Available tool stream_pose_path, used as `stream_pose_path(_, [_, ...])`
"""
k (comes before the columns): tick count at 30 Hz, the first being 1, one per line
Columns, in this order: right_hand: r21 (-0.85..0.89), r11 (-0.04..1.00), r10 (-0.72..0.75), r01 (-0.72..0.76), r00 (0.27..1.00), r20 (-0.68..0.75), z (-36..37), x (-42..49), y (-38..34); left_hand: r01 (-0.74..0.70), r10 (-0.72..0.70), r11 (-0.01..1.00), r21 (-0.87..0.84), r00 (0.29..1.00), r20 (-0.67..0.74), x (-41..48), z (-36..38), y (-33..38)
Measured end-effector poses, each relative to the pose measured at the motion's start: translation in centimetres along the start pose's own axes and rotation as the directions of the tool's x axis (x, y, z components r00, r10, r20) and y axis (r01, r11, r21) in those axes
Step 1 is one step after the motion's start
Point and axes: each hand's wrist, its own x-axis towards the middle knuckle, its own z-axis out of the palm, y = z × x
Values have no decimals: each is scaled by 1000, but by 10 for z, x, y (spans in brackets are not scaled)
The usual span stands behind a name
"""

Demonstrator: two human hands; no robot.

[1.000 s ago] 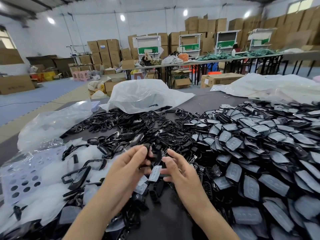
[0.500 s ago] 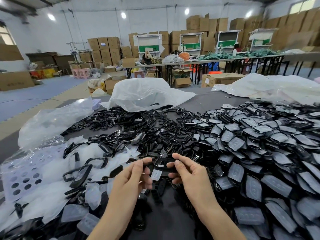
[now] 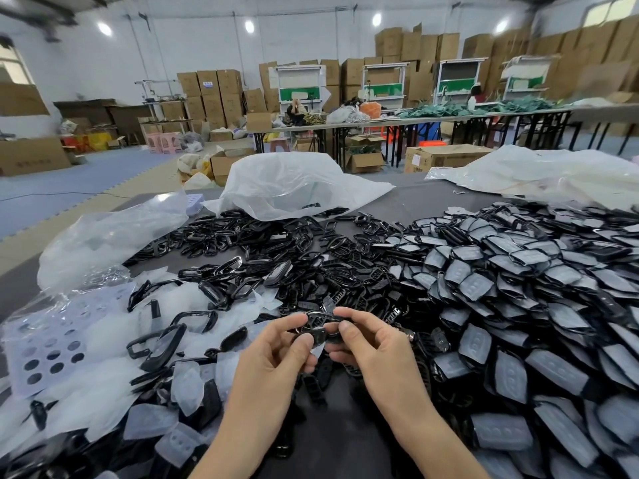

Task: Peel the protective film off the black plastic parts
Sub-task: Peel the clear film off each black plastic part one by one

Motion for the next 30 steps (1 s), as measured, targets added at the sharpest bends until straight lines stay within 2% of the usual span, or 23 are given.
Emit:
stream_pose_path(2, [37, 999, 4, -4, 1000, 14, 1, -1, 0, -38, 39, 997, 66, 999, -13, -2, 1, -2])
stream_pose_path(3, [71, 997, 8, -10, 1000, 16, 2, 0, -1, -79, 82, 984, 158, 997, -12, -3, 1, -3])
stream_pose_path(5, [151, 988, 36, -37, 999, 10, 2, 0, -2, -168, 170, 913, 373, 985, 28, -5, 2, -5])
stream_pose_path(7, [215, 975, 59, -56, 998, -10, 2, 0, -4, -234, 219, 824, 516, 972, 91, -7, 3, -5])
stream_pose_path(9, [230, 972, 55, -43, 997, -45, 1, 1, -5, -270, 236, 770, 578, 962, 136, -8, 2, -4])
stream_pose_path(10, [209, 978, 43, -29, 997, -66, 0, 1, -5, -263, 233, 784, 563, 964, 126, -7, 1, -3])
stream_pose_path(12, [149, 989, 22, -7, 995, -101, 0, 1, -4, -169, 172, 895, 414, 985, 30, -4, -2, -2])
stream_pose_path(14, [99, 995, 21, -10, 994, -110, 1, 1, -2, -5, 12, 995, 101, 997, -72, 0, -3, 2])
stream_pose_path(16, [62, 998, 33, -28, 997, -73, 5, -1, 1, 104, -121, 975, -194, 990, -74, 3, -3, 5])
stream_pose_path(17, [55, 998, 38, -35, 998, -50, 8, -2, 2, 119, -142, 956, -267, 987, -71, 4, -3, 5])
stream_pose_path(22, [53, 998, 38, -37, 999, -25, 13, -4, 2, 132, -172, 946, -296, 979, -113, 6, -3, 2])
stream_pose_path(27, [152, 984, 86, -92, 995, 47, 15, -7, 1, 144, -201, 847, -512, 978, -59, 2, 4, 7])
stream_pose_path(30, [211, 967, 118, -140, 987, 110, 15, -7, 1, 113, -166, 879, -462, 983, -75, 0, 5, 7])
